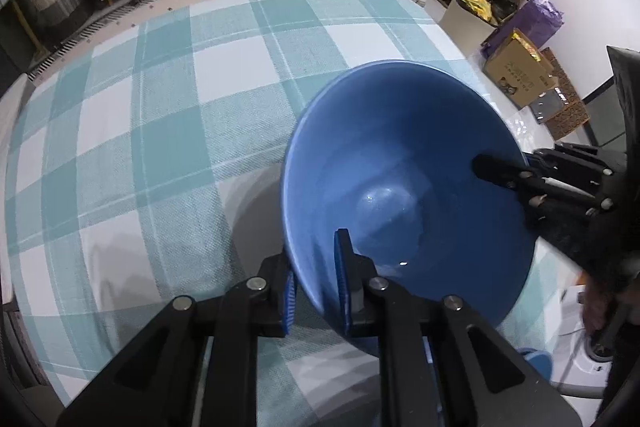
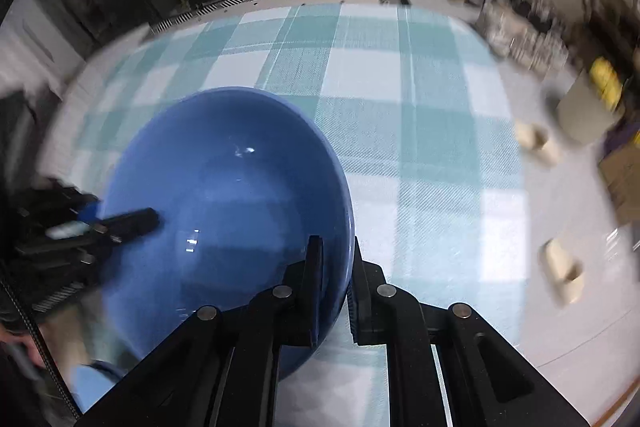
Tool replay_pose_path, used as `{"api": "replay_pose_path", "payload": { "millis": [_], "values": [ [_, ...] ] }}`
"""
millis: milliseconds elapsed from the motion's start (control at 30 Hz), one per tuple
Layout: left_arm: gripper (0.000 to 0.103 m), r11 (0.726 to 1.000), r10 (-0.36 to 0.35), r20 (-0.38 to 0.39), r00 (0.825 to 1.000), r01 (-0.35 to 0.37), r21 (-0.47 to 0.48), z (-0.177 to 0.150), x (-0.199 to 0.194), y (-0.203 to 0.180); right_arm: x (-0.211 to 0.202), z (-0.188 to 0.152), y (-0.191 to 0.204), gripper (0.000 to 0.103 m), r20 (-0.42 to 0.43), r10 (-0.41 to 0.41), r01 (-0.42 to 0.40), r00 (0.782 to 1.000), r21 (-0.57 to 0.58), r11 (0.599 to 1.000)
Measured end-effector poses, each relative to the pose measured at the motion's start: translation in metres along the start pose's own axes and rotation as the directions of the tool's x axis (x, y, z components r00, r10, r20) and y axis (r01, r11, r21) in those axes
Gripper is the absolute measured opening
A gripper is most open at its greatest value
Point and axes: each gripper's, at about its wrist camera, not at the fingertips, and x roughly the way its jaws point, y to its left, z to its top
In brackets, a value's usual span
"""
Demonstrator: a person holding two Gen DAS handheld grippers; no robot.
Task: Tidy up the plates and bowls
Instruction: 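Lift and carry the last blue bowl with both tools over the nested bowls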
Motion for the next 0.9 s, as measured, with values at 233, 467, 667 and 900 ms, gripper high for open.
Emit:
{"api": "replay_pose_path", "payload": {
  "millis": [233, 467, 667, 900],
  "values": [
    [0.014, 1.0, 0.004, 0.006, 1.0, -0.004, -0.009, 0.002, -0.007, 0.001, -0.006, 0.002, 0.006, 0.012, 0.021, -0.034, 0.035, 0.999, -0.039, 0.999],
    [0.014, 1.0, 0.01, 0.053, 0.999, -0.009, -0.011, 0.002, -0.035, -0.001, -0.031, 0.009, 0.009, 0.012, 0.043, -0.016, 0.018, 0.999, -0.035, 0.999],
    [0.014, 1.0, 0.012, 0.103, 0.995, -0.011, -0.009, -0.007, -0.067, -0.006, -0.068, 0.004, 0.02, 0.012, 0.094, -0.017, 0.022, 0.995, -0.054, 0.998],
    [0.014, 1.0, 0.01, 0.129, 0.992, -0.011, 0.006, -0.026, -0.097, -0.015, -0.118, -0.013, 0.036, 0.012, 0.149, -0.032, 0.043, 0.988, -0.077, 0.996]
  ]
}}
